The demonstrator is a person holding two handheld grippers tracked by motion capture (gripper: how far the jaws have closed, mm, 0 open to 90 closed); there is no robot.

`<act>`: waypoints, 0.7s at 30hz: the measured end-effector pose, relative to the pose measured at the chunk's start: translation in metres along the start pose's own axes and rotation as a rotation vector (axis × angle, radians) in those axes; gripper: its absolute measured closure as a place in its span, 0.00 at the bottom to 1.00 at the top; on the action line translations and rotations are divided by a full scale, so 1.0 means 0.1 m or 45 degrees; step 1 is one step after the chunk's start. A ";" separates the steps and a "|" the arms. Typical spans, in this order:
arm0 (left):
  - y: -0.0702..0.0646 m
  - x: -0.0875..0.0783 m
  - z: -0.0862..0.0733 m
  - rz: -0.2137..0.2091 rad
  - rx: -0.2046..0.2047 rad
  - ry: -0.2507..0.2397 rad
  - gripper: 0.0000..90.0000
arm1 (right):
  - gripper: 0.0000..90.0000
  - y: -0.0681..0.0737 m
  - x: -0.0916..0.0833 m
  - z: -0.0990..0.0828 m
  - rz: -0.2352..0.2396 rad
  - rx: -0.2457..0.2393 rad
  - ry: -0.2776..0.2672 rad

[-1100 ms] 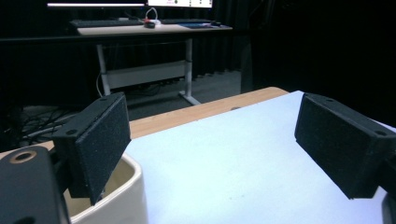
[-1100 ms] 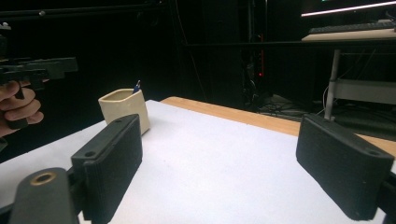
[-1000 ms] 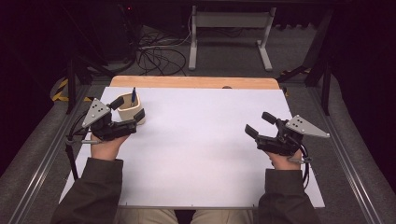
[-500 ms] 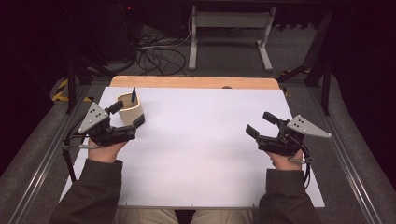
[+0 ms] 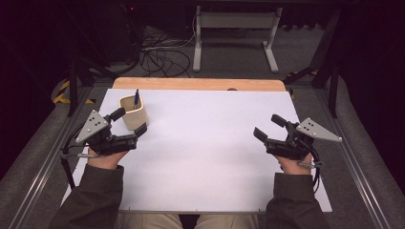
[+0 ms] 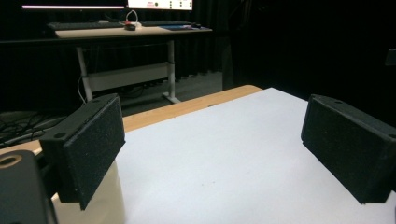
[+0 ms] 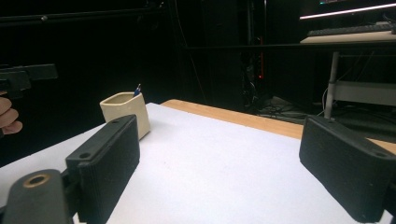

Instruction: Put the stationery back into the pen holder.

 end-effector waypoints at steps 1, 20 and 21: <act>0.00 -0.01 0.00 -0.003 0.002 -0.002 0.08 | 0.14 0.00 0.00 0.00 0.000 -0.001 -0.002; -0.01 -0.14 -0.01 -0.019 -0.007 -0.020 0.07 | 0.14 -0.06 -0.06 0.03 -0.021 -0.002 -0.012; -0.01 -0.15 -0.02 -0.016 -0.010 -0.016 0.07 | 0.14 -0.07 -0.07 0.03 -0.020 -0.004 -0.012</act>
Point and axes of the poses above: each handheld gripper's, and its own axes: x roughly forward along the jaws, z roughly out of its top, y roughly to its left, the point moved 7 cm from there along x, roughly forward along the jaws, and after that the axes turned 14 degrees about -y, right-handed, at the moved point
